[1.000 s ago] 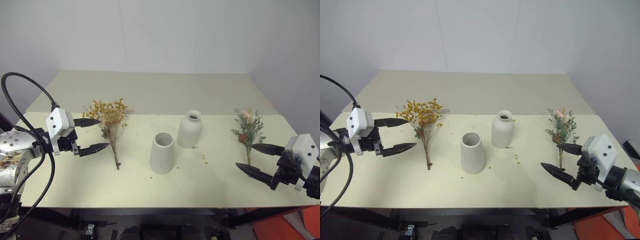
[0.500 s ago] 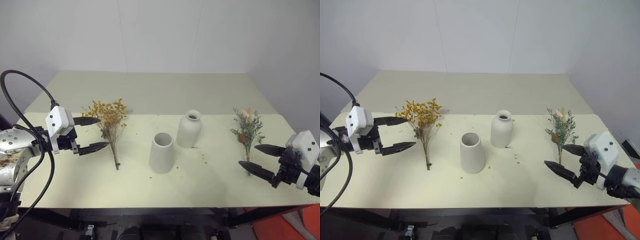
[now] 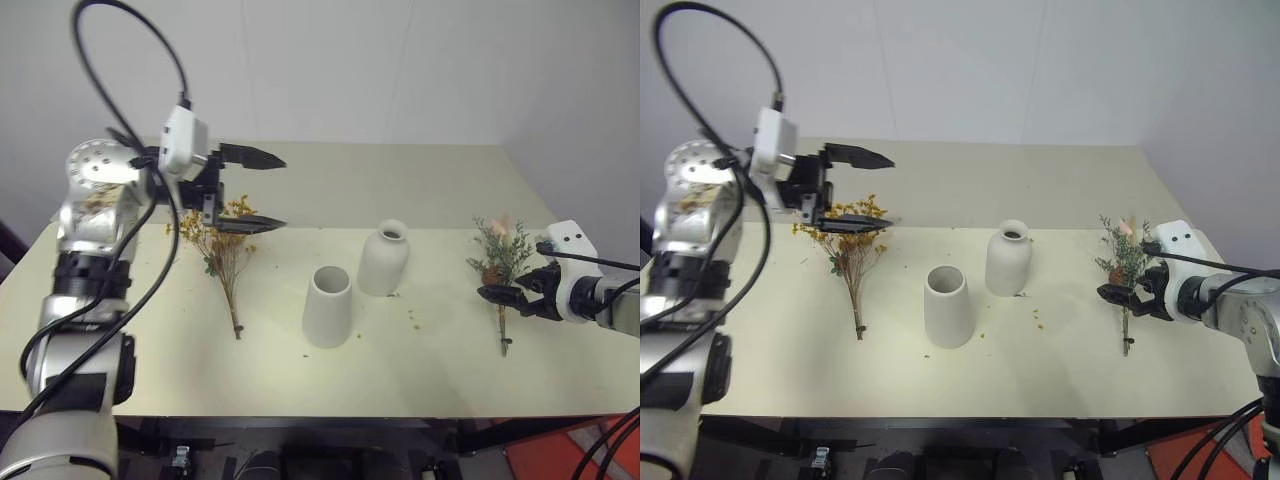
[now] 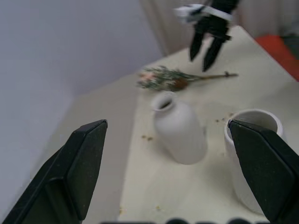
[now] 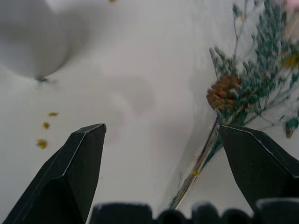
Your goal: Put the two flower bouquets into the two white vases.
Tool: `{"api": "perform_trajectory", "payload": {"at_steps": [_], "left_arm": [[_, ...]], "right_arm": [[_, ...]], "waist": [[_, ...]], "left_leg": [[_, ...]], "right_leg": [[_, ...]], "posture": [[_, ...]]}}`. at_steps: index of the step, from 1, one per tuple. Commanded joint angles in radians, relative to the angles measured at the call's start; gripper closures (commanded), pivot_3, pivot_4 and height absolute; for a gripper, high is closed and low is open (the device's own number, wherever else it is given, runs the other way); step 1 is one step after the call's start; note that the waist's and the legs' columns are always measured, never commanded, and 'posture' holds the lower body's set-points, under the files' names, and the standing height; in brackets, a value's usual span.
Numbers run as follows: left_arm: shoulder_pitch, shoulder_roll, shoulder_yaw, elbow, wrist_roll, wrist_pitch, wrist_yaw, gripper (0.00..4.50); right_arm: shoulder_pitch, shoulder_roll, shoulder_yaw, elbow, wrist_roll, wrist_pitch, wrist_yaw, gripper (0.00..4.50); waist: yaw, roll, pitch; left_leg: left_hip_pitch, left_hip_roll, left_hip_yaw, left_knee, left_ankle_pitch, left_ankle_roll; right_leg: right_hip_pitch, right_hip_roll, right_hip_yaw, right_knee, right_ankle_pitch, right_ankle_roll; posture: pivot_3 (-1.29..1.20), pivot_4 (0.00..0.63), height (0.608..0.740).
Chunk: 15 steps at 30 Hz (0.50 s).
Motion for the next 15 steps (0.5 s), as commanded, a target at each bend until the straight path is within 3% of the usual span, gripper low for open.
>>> {"api": "perform_trajectory", "payload": {"at_steps": [1,7,15], "left_arm": [[-0.144,-0.046,-0.066,0.135,0.005,-0.11,-0.027,0.0],[-0.275,-0.135,-0.205,0.301,-0.044,-0.188,-0.027,0.0],[-0.321,-0.182,-0.359,0.348,-0.097,-0.211,-0.027,0.0]], "right_arm": [[-0.067,0.013,0.005,0.067,-0.046,0.029,-0.04,0.03],[-0.128,0.05,0.011,0.138,-0.087,0.06,-0.07,0.03],[-0.175,0.072,0.011,0.201,-0.127,0.106,-0.085,0.03]], "waist": [[0.0,0.0,0.0],[-0.004,0.0,0.0],[-0.005,0.002,0.001]], "left_leg": [[-0.002,0.0,0.0,0.0,0.0,0.0],[-0.008,-0.001,0.001,0.001,-0.003,0.005],[-0.012,-0.001,0.0,0.005,-0.003,0.005]], "right_leg": [[-0.001,0.0,0.0,0.0,0.001,0.001],[-0.008,-0.001,0.002,0.0,0.0,0.002],[-0.012,0.0,0.003,0.003,0.001,0.002]], "posture": [[0.0,0.15,0.74],[0.0,0.15,0.74],[0.0,0.15,0.74]]}}
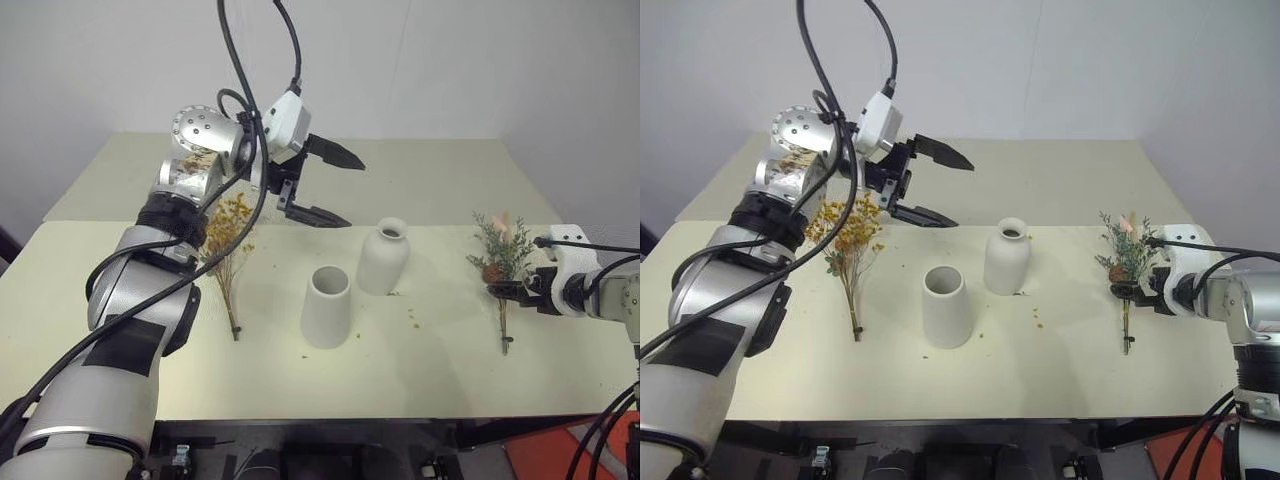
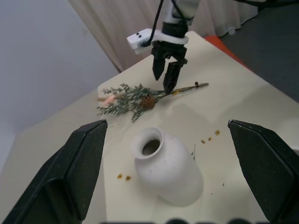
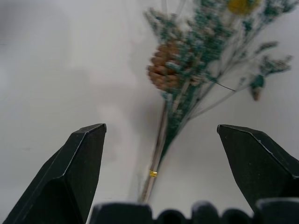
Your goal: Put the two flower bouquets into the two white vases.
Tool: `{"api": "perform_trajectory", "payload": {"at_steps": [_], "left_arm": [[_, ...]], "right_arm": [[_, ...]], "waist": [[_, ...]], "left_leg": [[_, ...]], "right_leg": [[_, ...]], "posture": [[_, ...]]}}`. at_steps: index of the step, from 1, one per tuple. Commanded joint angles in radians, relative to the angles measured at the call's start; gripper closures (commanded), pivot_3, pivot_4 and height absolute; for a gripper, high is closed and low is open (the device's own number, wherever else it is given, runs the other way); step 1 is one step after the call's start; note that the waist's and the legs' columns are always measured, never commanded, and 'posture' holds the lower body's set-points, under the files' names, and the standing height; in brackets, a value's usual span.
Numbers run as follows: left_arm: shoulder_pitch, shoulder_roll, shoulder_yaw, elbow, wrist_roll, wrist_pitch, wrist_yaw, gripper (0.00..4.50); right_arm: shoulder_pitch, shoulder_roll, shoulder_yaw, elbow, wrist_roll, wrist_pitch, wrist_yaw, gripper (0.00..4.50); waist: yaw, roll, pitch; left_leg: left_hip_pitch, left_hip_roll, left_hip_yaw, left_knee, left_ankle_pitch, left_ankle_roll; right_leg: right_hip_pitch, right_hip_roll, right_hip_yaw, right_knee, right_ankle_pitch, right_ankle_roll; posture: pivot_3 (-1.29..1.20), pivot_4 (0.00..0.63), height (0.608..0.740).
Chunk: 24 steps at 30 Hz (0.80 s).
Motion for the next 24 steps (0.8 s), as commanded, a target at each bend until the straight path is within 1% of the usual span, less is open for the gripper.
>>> {"api": "perform_trajectory", "payload": {"at_steps": [1,5,8,13,20,23,24], "left_arm": [[-0.049,-0.012,-0.048,-0.003,-0.04,-0.024,-0.004,0.0],[-0.067,-0.026,-0.093,0.02,-0.033,-0.028,-0.004,0.0],[-0.082,-0.031,-0.13,0.034,-0.028,-0.025,-0.004,0.0],[-0.103,-0.032,-0.176,0.056,-0.017,-0.036,-0.004,0.0],[-0.111,-0.032,-0.203,0.07,-0.021,-0.047,-0.004,0.0],[-0.111,-0.033,-0.211,0.073,-0.025,-0.056,-0.004,0.0],[-0.109,-0.033,-0.214,0.069,-0.033,-0.055,-0.004,0.0]], "right_arm": [[-0.042,-0.001,-0.012,0.006,-0.012,0.021,0.001,0.03],[-0.084,0.006,0.054,0.028,-0.036,0.022,0.017,0.03],[-0.118,0.018,0.096,0.085,-0.062,0.019,0.02,0.03],[-0.152,0.035,0.119,0.175,-0.092,0.01,0.019,0.03],[-0.154,0.046,0.102,0.245,-0.108,-0.014,0.035,0.03],[-0.159,0.052,0.083,0.268,-0.099,0.0,0.048,0.55],[-0.16,0.053,0.081,0.275,-0.098,0.002,0.053,0.88]], "waist": [[0.001,0.0,0.0],[-0.002,0.001,0.0],[-0.001,0.001,0.0],[0.001,0.001,0.001],[0.001,0.001,0.001],[-0.001,0.002,0.001],[-0.001,0.002,0.001]], "left_leg": [[0.0,0.0,0.0,0.0,0.0,0.0],[-0.001,0.0,0.0,0.003,0.0,0.0],[-0.001,0.0,0.0,0.005,0.0,0.0],[-0.002,0.0,0.0,0.007,0.0,0.0],[-0.002,0.0,0.0,0.007,0.0,0.0],[-0.002,0.0,0.0,0.007,0.0,0.0],[-0.002,0.0,0.0,0.007,0.0,0.0]], "right_leg": [[0.0,0.0,0.0,0.0,0.0,0.0],[0.0,0.0,0.0,0.001,0.0,0.0],[0.0,0.0,0.0,0.002,0.0,0.001],[0.0,0.0,0.0,0.003,0.0,0.001],[0.0,0.0,0.001,0.003,0.001,0.001],[0.0,0.0,0.001,0.004,0.001,0.001],[0.0,0.0,0.001,0.004,0.001,0.001]], "posture": [[0.0,0.15,0.74],[0.0,0.15,0.74],[0.0,0.15,0.74],[0.0,0.15,0.74],[0.0,0.15,0.74],[0.0,0.15,0.74],[0.0,0.15,0.74]]}}
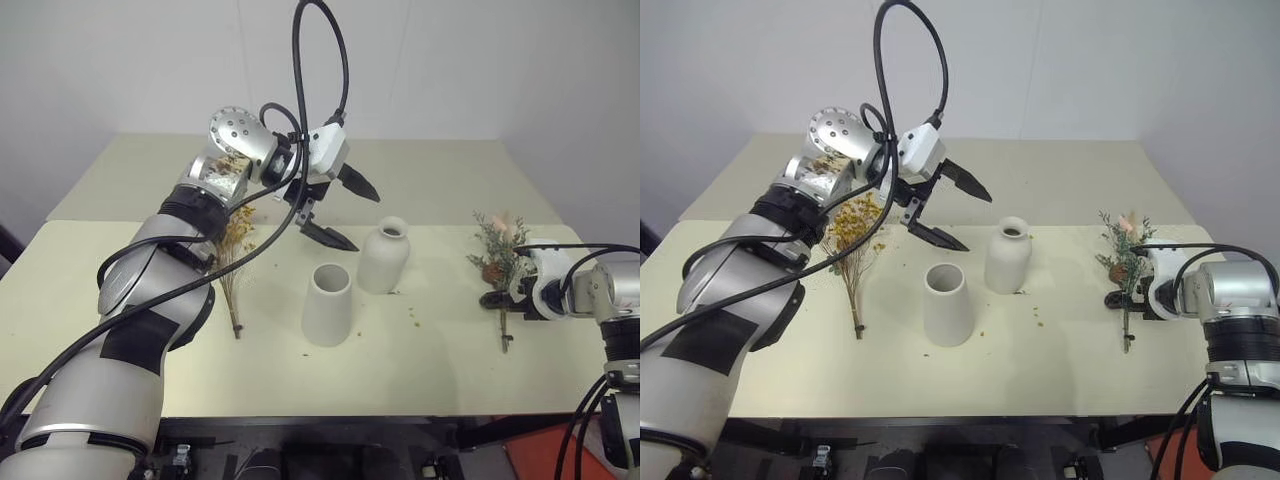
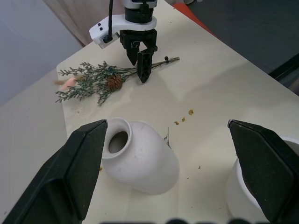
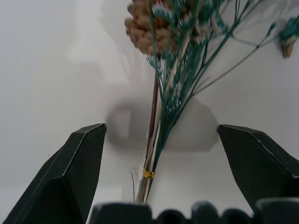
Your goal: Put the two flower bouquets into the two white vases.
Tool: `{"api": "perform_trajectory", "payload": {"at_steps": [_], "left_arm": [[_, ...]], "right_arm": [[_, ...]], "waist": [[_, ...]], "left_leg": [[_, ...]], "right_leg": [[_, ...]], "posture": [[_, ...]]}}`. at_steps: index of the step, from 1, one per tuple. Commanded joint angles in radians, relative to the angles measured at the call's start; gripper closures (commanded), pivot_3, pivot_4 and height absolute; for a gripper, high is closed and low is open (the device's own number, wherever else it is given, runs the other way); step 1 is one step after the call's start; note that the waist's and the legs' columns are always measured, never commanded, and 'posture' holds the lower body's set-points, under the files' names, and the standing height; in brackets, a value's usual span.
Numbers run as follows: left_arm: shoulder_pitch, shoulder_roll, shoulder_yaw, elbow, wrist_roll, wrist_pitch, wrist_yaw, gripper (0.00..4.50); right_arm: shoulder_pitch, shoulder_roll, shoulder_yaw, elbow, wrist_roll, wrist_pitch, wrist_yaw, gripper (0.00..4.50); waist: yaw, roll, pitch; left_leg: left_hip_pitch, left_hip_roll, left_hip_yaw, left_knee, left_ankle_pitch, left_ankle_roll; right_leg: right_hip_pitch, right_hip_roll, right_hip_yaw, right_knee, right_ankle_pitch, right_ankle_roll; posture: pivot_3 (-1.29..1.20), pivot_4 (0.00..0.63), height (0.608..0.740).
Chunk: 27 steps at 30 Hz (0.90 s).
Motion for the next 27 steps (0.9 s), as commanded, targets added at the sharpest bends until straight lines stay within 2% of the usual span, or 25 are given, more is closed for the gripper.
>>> {"api": "perform_trajectory", "payload": {"at_steps": [1,10,11,18,23,27], "left_arm": [[-0.039,0.001,-0.003,-0.009,-0.022,-0.019,-0.004,0.0],[-0.038,0.005,-0.003,-0.009,-0.03,-0.027,-0.004,0.0],[-0.039,0.007,-0.002,-0.01,-0.032,-0.027,-0.004,0.0],[-0.039,0.024,0.001,0.001,-0.019,-0.027,-0.004,0.0],[-0.04,0.046,0.036,0.043,0.014,-0.022,-0.004,0.0],[-0.019,0.071,0.069,0.06,0.032,-0.014,-0.004,0.0]], "right_arm": [[-0.025,-0.005,-0.036,0.016,-0.003,-0.009,0.017,1.15],[-0.005,-0.013,-0.002,0.022,-0.02,-0.001,0.063,4.27],[-0.006,-0.012,-0.008,0.025,-0.023,0.003,0.061,4.49],[-0.031,-0.018,-0.044,-0.059,-0.035,0.033,0.024,4.49],[-0.045,0.05,-0.215,-0.224,-0.057,-0.054,-0.134,4.49],[-0.037,0.157,-0.324,-0.416,-0.048,-0.186,-0.218,4.49]], "waist": [[0.0,0.0,0.0],[-0.001,0.0,0.0],[-0.001,0.0,0.0],[-0.001,0.0,0.0],[-0.003,0.001,0.0],[-0.005,0.001,0.0]], "left_leg": [[0.0,0.0,0.0,0.0,0.0,0.0],[0.0,0.0,0.0,0.001,0.0,0.0],[0.001,0.0,0.0,0.001,0.0,0.0],[0.0,0.0,0.0,0.001,0.0,0.0],[0.0,0.0,0.0,0.001,0.0,0.0],[0.0,0.0,0.0,0.001,0.0,0.0]], "right_leg": [[0.0,0.0,0.0,0.0,0.0,0.0],[0.0,0.0,0.0,0.002,0.0,0.0],[0.0,0.0,0.0,0.002,0.0,0.0],[0.0,0.0,0.001,0.003,0.0,0.0],[-0.002,0.0,0.002,0.005,0.0,0.0],[-0.002,0.001,0.002,0.005,0.0,0.0]], "posture": [[0.0,0.15,0.74],[0.0,0.15,0.74],[0.0,0.15,0.74],[0.0,0.15,0.74],[0.0,0.15,0.74],[0.0,0.15,0.74]]}}
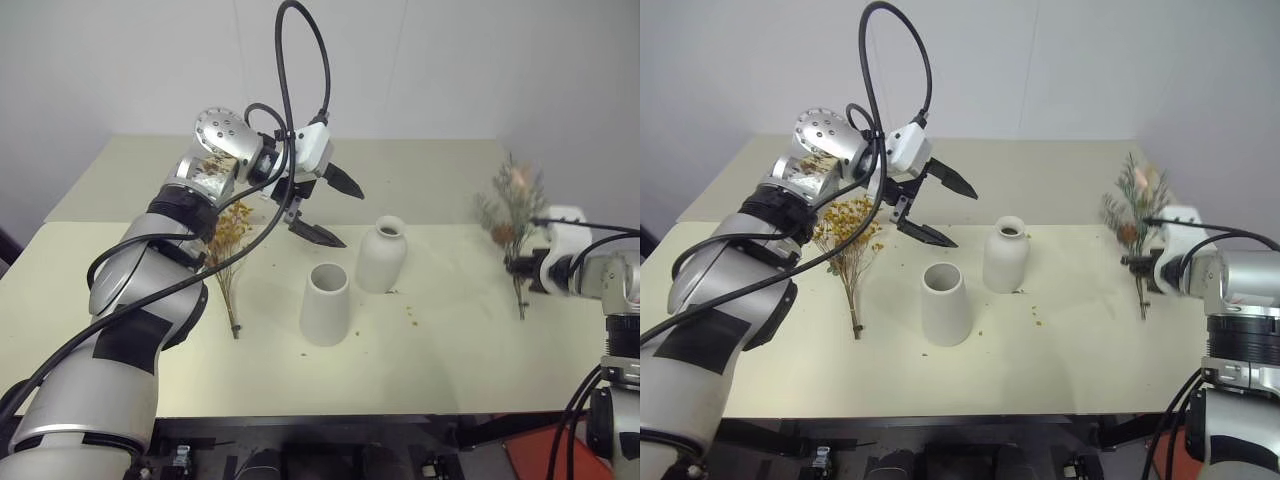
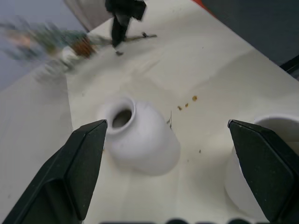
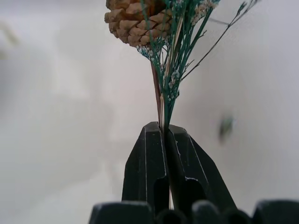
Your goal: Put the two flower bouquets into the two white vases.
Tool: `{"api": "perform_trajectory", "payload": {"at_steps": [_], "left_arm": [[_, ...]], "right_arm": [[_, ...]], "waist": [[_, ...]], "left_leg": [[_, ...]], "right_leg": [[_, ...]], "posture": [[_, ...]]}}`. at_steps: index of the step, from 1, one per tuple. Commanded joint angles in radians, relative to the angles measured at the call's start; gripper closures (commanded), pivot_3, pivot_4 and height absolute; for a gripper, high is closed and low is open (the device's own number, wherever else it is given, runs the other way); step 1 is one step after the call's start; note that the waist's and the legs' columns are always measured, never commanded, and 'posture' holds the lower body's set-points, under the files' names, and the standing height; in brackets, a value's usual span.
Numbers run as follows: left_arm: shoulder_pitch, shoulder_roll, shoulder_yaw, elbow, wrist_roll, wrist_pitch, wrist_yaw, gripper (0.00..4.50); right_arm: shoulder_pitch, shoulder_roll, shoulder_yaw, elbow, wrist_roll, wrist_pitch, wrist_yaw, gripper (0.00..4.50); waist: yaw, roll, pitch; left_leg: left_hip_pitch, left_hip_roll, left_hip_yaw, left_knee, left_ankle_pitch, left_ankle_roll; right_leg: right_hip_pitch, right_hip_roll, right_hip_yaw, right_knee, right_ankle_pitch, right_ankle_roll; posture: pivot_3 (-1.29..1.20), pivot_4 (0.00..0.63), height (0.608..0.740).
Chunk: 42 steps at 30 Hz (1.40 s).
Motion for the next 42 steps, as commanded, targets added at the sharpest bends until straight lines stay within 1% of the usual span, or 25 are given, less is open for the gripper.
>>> {"api": "perform_trajectory", "payload": {"at_steps": [1,3,7,10,14,17,22,26,28,35,42], "left_arm": [[-0.015,0.025,0.051,0.008,0.013,0.003,-0.004,0.0],[-0.007,0.029,0.072,0.018,0.028,0.004,-0.004,0.0],[0.011,0.041,0.123,0.029,0.058,0.011,-0.004,0.0],[0.021,0.047,0.154,0.018,0.068,0.029,-0.004,0.0],[0.037,0.051,0.188,0.014,0.094,0.049,-0.004,0.0],[0.053,0.053,0.205,0.01,0.112,0.059,-0.004,0.0],[0.081,0.048,0.231,0.015,0.148,0.076,-0.004,0.0],[0.091,0.039,0.271,0.032,0.188,0.083,-0.004,0.0],[0.095,0.038,0.29,0.039,0.206,0.087,-0.004,0.0],[0.106,0.039,0.336,0.038,0.248,0.09,-0.004,0.0],[0.115,0.033,0.353,0.022,0.273,0.086,-0.004,0.0]], "right_arm": [[-0.016,0.062,-0.092,-0.165,0.004,-0.136,-0.072,4.49],[-0.013,0.115,-0.108,-0.22,0.002,-0.198,-0.105,4.49],[0.023,0.259,-0.095,-0.321,-0.002,-0.471,-0.133,4.49],[0.034,0.367,-0.091,-0.349,0.021,-0.589,-0.158,4.49],[0.05,0.461,-0.004,-0.353,-0.049,-0.769,-0.194,4.49],[0.046,0.518,0.017,-0.344,-0.03,-0.843,-0.195,4.49],[0.045,0.574,0.047,-0.317,0.008,-0.904,-0.166,4.49],[0.021,0.597,0.066,-0.288,0.028,-0.894,-0.167,4.49],[0.023,0.613,0.063,-0.294,0.061,-0.881,-0.163,4.49],[0.064,0.642,0.102,-0.336,0.098,-0.856,-0.172,4.49],[0.132,0.656,0.149,-0.379,0.077,-0.853,-0.193,4.49]], "waist": [[0.0,0.0,0.0],[0.002,0.0,0.0],[0.003,0.0,0.0],[0.002,0.001,0.0],[0.001,0.001,0.0],[-0.002,0.001,0.0],[-0.002,0.001,0.001],[-0.005,0.001,0.001],[-0.007,0.001,0.001],[-0.02,0.001,0.001],[-0.021,0.002,0.001]], "left_leg": [[0.0,0.0,0.0,0.0,0.0,0.0],[0.0,0.0,0.0,0.0,0.0,0.0],[0.0,0.0,0.0,0.0,0.0,0.0],[0.0,0.0,0.0,0.0,0.0,0.0],[0.0,0.0,0.0,0.0,0.0,0.0],[0.0,0.0,0.0,0.0,0.0,0.0],[0.0,0.0,-0.001,0.0,0.0,0.0],[0.001,0.0,-0.001,0.0,0.0,0.0],[0.001,0.0,-0.001,0.0,0.0,0.0],[0.001,0.0,-0.002,0.0,0.0,0.0],[0.001,0.0,-0.002,0.0,0.0,0.0]], "right_leg": [[0.0,0.0,0.0,0.0,0.0,0.0],[0.0,0.0,0.0,0.0,0.0,0.0],[0.0,0.0,0.0,0.001,0.0,0.0],[0.0,0.0,-0.001,0.001,0.0,0.0],[0.0,0.0,-0.001,0.002,0.0,0.0],[0.0,0.0,-0.001,0.002,0.0,0.0],[0.001,0.0,-0.001,0.004,0.0,-0.001],[0.001,0.0,-0.001,0.005,0.0,-0.001],[0.001,0.0,-0.002,0.005,0.0,-0.001],[0.001,0.0,-0.002,0.006,0.001,-0.001],[0.001,0.0,-0.002,0.006,0.001,-0.001]], "posture": [[0.0,0.15,0.74],[0.0,0.15,0.74],[0.0,0.15,0.74],[0.0,0.15,0.74],[0.0,0.15,0.74],[0.0,0.15,0.74],[0.0,0.15,0.74],[0.0,0.15,0.74],[0.0,0.15,0.74],[0.0,0.15,0.74],[0.0,0.15,0.74]]}}
